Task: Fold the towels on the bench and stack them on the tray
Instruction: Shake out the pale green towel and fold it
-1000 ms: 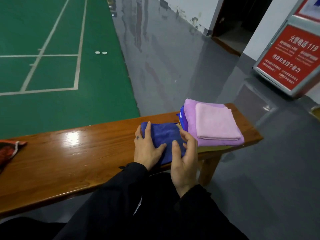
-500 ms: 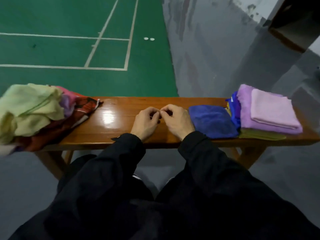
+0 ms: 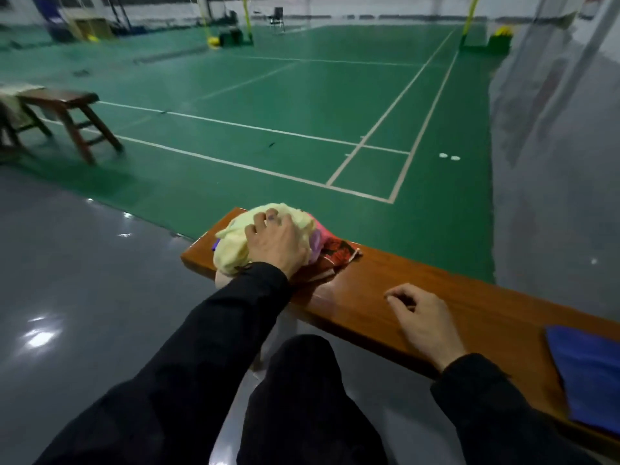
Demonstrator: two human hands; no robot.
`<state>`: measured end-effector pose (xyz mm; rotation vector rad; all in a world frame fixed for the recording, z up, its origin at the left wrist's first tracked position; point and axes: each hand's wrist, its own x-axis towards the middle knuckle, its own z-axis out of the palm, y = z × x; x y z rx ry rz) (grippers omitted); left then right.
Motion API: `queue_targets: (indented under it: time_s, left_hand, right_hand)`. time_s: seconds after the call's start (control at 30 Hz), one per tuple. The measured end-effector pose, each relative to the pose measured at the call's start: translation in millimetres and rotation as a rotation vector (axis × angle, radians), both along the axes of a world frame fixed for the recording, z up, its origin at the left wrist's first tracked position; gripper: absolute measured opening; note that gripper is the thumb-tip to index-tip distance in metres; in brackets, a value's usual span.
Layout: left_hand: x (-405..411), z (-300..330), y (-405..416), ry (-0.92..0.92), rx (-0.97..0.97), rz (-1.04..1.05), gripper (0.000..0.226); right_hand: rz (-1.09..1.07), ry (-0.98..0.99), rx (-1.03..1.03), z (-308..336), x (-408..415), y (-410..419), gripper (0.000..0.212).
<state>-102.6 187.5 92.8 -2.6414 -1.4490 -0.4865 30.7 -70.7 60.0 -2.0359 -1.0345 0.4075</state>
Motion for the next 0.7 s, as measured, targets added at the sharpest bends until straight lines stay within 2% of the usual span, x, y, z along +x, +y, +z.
queue_targets:
  time_s: [0.07, 0.17, 0.3, 0.43, 0.5, 0.63, 0.7]
  left_hand:
    - [-9.1, -3.9, 19.5, 0.075, -0.006, -0.022, 0.036]
    - [-16.5, -9.2, 36.1, 0.051, 0.053, -0.111, 0.022]
    - [-19.5, -13.0, 45.7, 0.172, 0.202, -0.188, 0.024]
    - [-18.2, -5.9, 48.0, 0.125, 0.14, -0.224, 0.019]
    - [-14.6, 4.5, 42.8, -0.041, 0.106, -0.219, 0.017]
    - [-2.7, 60.8, 17.6, -0.746, -0.002, -0.246, 0.018]
    - [7.0, 104.3, -2.4, -0.965, -0.012, -0.358, 0.016]
  right_hand:
    - [0.016, -0.019, -0.007, 1.2, -4.3, -1.4, 0.011]
    - [0.011, -0.017, -0.015, 5.6, -2.5, -7.0, 0.011]
    - [-0.009, -0.024, -0.026, 12.2, 1.2, -14.6, 0.011]
    - [-0.03, -0.031, -0.015, 18.7, 1.2, -21.0, 0.011]
    - [-0.021, -0.027, -0.024, 19.4, 3.1, -24.6, 0.011]
    - [-0.025, -0.025, 0.059, 34.6, 7.7, -23.3, 0.009]
    - [-0.068, -0.023, 0.199, 55.3, 9.0, -15.9, 0.009]
